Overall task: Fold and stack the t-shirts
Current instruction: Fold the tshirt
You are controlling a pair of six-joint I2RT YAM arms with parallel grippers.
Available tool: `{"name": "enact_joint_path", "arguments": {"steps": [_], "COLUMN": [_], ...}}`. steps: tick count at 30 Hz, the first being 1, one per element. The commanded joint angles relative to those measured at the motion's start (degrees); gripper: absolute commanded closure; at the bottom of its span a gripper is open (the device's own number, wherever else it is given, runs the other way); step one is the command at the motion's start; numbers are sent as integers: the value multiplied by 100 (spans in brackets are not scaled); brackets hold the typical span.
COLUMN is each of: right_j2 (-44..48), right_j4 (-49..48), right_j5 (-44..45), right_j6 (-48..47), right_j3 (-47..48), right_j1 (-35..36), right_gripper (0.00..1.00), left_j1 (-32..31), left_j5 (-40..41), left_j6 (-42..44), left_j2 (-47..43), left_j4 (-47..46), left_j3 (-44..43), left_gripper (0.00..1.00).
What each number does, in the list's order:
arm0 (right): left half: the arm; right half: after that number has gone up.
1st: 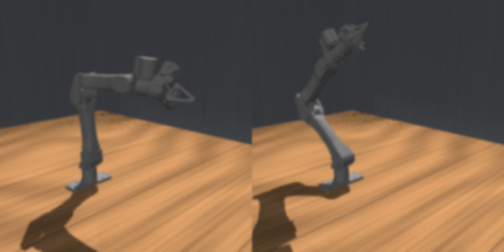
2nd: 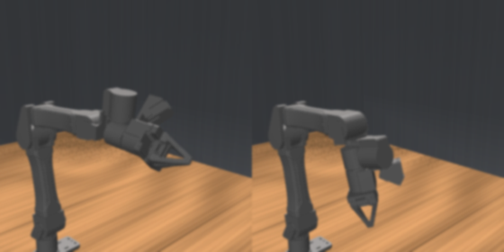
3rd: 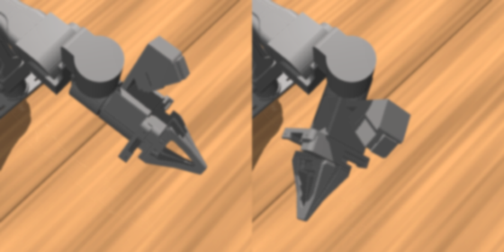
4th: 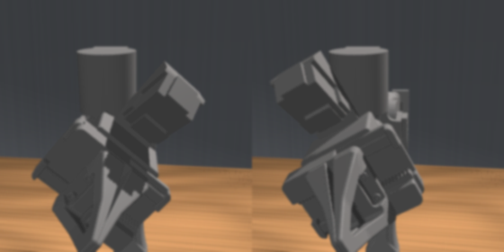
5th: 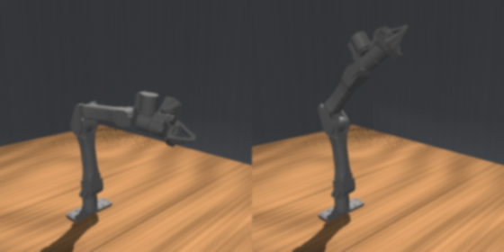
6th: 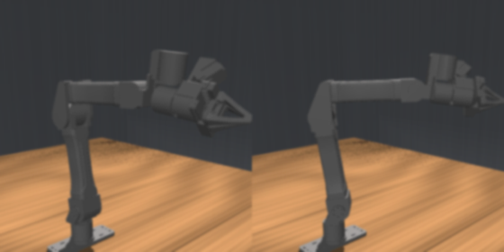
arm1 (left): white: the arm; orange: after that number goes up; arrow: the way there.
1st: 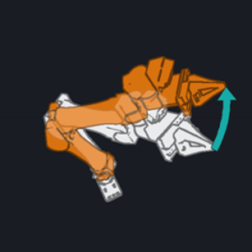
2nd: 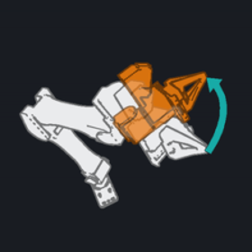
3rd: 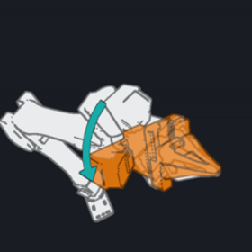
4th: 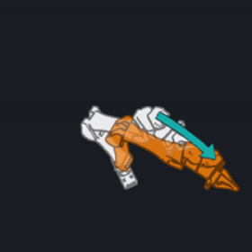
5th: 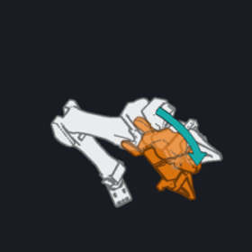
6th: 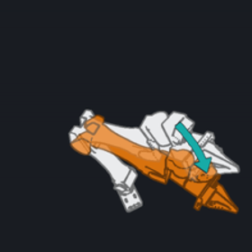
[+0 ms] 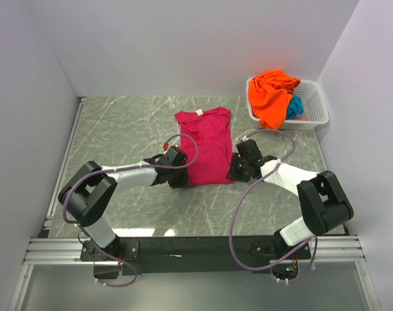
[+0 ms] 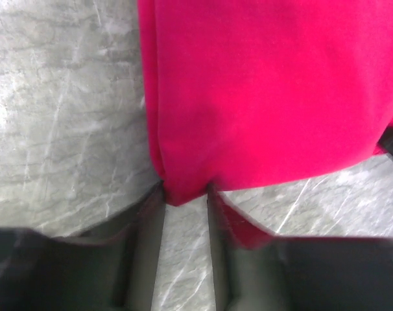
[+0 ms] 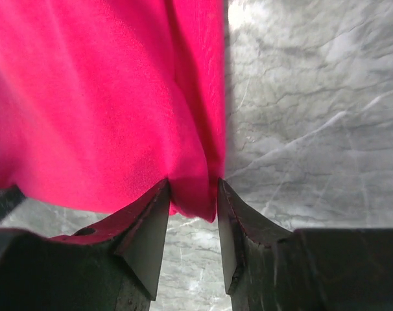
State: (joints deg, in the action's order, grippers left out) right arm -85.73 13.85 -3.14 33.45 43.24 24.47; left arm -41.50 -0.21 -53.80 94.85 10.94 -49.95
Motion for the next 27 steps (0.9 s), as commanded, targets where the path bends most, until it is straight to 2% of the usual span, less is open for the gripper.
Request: {"name": "enact_joint_path", "arguments": {"steps": [1, 2, 3, 5, 6, 7, 9, 11, 16, 22, 24, 27], "right_j2": [22, 4, -22, -136, -145, -163, -75, 160, 785, 2469, 2894, 3422], "right_j4": [-373, -461, -610, -664, -707, -743, -787, -787, -533, 153, 389, 871], "right_j5": [-275, -354, -459, -548, -548, -600, -670, -811, -1171, -1716, -1979, -1858], "right_j6": [82, 74, 74, 74, 100, 109, 100, 91, -137, 12, 30, -127], "right_j3": [-324, -404, -465, -597, -650, -781, -931, -1151, -1564, -2047, -2101, -1786], "right_j1": [-30, -39, -39, -30, -39, -30, -30, -21, 49, 304, 392, 401], "right_gripper": [58, 58, 58, 66, 79, 84, 95, 100, 100, 100, 100, 100], "left_j1": [-43, -43, -34, -52, -52, -69, -95, -139, -350, -763, -929, -957], "left_j5": [3, 177, 196, 319, 311, 302, 346, 512, 750, 681, 636, 828], "left_j6": [-16, -25, -34, 19, 36, 45, 28, -7, 36, -331, -577, -667], "left_j2": [227, 271, 384, 490, 473, 404, 61, -237, -1187, -2373, -2863, -3384], "left_j4": [49, 57, 118, 303, 295, 208, 163, 171, 619, 1427, 1586, 1666], "left_j3": [-102, -128, -163, -251, -208, -121, 204, 546, 1013, 1330, 1392, 1340], "left_gripper": [72, 81, 97, 99, 99, 99, 99, 99, 99, 99, 99, 99]}}
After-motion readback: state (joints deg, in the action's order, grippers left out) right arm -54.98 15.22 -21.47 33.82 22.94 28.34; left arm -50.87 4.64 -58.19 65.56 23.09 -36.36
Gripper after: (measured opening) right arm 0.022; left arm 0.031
